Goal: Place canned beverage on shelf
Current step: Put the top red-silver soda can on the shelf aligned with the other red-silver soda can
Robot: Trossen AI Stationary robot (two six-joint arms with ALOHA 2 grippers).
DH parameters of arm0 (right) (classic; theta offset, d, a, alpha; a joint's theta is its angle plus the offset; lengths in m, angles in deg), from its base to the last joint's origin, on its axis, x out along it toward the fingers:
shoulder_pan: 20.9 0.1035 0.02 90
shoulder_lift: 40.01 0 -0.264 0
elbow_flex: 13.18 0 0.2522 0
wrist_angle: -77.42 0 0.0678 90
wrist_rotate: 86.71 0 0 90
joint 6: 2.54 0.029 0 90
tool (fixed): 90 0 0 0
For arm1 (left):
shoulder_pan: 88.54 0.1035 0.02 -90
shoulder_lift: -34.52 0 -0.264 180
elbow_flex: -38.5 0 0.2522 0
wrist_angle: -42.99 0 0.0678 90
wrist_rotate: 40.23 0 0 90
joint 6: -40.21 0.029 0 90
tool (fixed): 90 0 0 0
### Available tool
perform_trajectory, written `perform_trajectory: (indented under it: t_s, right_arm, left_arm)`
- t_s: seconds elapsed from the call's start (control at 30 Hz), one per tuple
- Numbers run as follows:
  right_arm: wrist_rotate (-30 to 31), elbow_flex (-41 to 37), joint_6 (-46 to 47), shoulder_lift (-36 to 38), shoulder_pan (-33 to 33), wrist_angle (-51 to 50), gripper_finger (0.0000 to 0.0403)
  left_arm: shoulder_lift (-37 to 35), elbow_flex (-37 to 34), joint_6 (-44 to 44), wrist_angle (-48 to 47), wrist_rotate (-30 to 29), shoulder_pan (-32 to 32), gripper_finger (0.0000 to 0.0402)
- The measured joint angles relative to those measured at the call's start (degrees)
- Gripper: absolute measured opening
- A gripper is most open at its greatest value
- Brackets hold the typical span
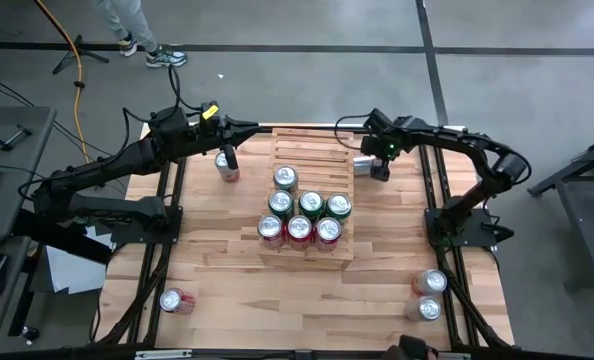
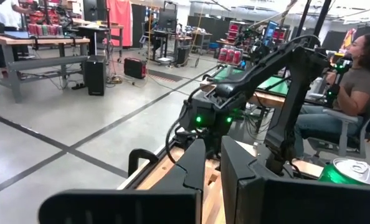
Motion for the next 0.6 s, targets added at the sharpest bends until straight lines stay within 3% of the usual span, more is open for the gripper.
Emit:
perform_trajectory:
  t_s: [0.47,0.6]
  right_arm:
    - [1.7,-4.7,0.9,-3.0,0.2,5.0,0.0374]
    - [3.5,-4.7,1.4,-3.0,0.5,3.8,0.0338]
  left_arm:
    - [0.0,0.0,-0.4,0.1,-0.1,0.0,0.0]
    - [0.0,0.0,-0.4,0.4,-0.1,0.0,0.0]
